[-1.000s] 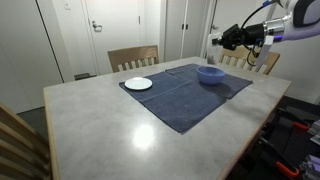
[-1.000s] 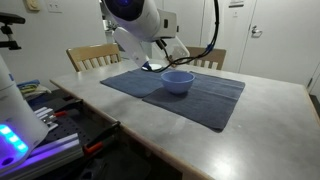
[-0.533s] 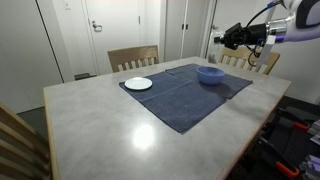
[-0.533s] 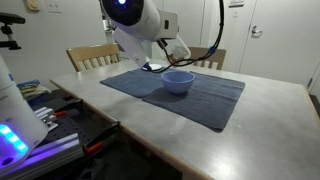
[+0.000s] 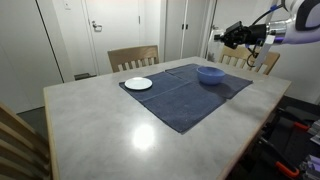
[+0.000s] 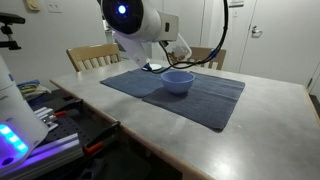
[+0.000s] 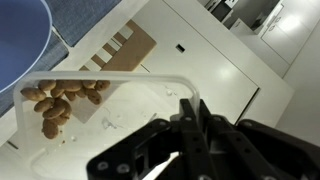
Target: Pour the contents of the tupperware into the blue bowl
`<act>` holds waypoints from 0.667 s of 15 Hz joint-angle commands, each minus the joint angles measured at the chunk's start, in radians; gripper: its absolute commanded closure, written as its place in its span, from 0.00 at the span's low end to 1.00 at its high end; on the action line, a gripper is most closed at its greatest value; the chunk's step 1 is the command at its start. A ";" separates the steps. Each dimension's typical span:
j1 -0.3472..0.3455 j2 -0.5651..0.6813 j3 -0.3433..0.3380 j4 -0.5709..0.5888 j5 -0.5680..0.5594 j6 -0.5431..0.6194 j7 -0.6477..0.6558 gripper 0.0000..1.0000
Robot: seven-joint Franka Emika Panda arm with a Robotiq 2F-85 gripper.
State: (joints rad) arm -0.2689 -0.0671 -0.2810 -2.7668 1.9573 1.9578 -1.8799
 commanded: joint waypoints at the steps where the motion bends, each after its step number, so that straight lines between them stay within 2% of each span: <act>1: -0.025 0.035 -0.014 -0.006 0.031 -0.085 -0.051 0.98; 10: -0.039 0.078 -0.042 -0.004 0.046 -0.192 -0.062 0.98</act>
State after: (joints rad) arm -0.2878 -0.0159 -0.3159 -2.7668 1.9703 1.8304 -1.8938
